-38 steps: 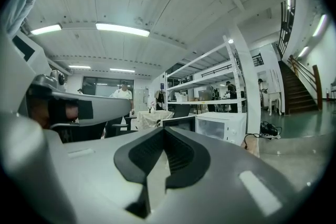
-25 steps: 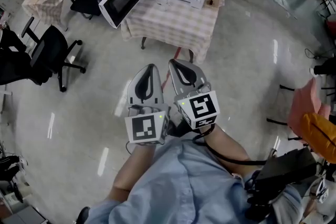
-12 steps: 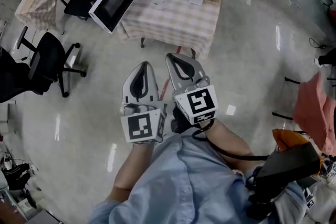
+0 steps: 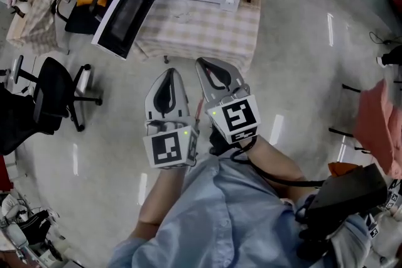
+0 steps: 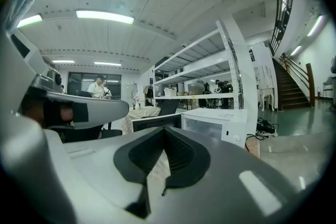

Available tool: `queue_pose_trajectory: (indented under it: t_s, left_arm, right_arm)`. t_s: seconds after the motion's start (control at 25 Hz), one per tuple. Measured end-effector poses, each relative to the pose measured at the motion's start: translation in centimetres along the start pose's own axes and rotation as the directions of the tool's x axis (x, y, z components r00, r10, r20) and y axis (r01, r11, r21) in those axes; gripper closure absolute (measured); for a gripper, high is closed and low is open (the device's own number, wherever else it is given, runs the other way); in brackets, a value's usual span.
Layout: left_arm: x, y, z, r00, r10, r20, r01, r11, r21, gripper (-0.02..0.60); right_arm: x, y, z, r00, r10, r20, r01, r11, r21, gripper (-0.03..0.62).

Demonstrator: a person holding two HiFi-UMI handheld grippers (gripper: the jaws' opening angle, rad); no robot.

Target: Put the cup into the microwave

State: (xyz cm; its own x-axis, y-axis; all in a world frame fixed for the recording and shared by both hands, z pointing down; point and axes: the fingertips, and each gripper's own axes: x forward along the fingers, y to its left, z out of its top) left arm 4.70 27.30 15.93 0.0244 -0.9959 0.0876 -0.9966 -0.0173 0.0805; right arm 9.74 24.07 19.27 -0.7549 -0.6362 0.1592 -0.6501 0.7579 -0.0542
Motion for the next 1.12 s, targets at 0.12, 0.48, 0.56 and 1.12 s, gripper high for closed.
queue_pose_trajectory:
  t_s: [0.12,0.48,0.56,1.12]
  left_arm:
    - [2.7,0.1,0.0,1.000,-0.017,-0.002,0.017,1.000,-0.022,0.575]
    - [9.3,0.4,-1.4,0.998,-0.049,-0.032,0.047,0.998,-0.051,0.575]
    - [10.4,0.6,-1.7,0.998,-0.043,-0.040,0.041,0.998,-0.051,0.575]
    - [13.1,4.6,-0.8,1.000,-0.016,-0.025,0.015,0.999,-0.035,0.575]
  right_arm:
    - [1.6,-1.8,-0.1,1.000,-0.014,-0.011,0.014,1.000,0.003,0.592]
    - [5.6,-6.6,-1.0,0.998,-0.045,-0.050,0.045,0.999,0.013,0.592]
    - [6.5,-7.4,-1.2,0.997,-0.045,-0.055,0.046,0.999,0.018,0.592]
    - [11.5,-8.1,-0.9,0.998,-0.049,-0.048,0.050,0.999,0.013,0.592]
